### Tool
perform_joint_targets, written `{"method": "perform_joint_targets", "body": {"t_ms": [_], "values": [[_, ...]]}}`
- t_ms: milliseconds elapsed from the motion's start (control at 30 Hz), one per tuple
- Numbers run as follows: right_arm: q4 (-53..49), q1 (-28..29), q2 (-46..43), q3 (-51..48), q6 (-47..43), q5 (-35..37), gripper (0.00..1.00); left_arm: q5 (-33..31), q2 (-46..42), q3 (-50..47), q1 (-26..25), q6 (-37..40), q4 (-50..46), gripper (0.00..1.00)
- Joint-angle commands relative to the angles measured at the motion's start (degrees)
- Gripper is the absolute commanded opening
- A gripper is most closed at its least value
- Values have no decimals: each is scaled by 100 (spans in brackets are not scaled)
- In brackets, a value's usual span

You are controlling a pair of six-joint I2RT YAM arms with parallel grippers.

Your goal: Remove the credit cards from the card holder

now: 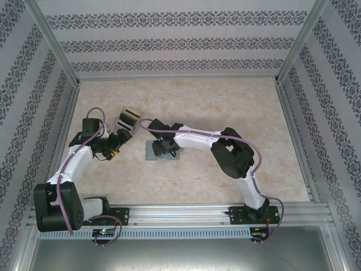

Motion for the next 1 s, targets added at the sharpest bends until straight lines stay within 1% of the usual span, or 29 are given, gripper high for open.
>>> {"method": "perform_joint_targets", "body": {"t_ms": [0, 200, 333, 467, 567, 733, 800, 967], "values": [[-466, -41, 101, -229, -228, 107, 58, 38, 71, -120, -152, -130, 270, 94], [-114, -197, -393, -1086, -494, 35, 56, 20, 227, -207, -584, -327, 533, 91], [20, -322, -496, -1204, -431, -141, 53, 11, 438, -253, -954, -502, 826, 80], [137, -332, -497, -1204, -322, -327, 47, 66, 691, -298, -1378, -715, 1231, 62], [192, -340, -517, -1239, -269, -351, 45, 78, 858, -313, -1687, -867, 1529, 53], [331, -366, -530, -1330, -181, -420, 43, 157, 1210, -281, -2017, -1023, 1867, 42], [404, -384, -531, -1383, -151, -514, 40, 188, 1339, -214, -2136, -1018, 1934, 38], [653, -442, -578, -1557, -6, -725, 39, 179, 1681, -85, -2414, -1070, 2094, 35]]}}
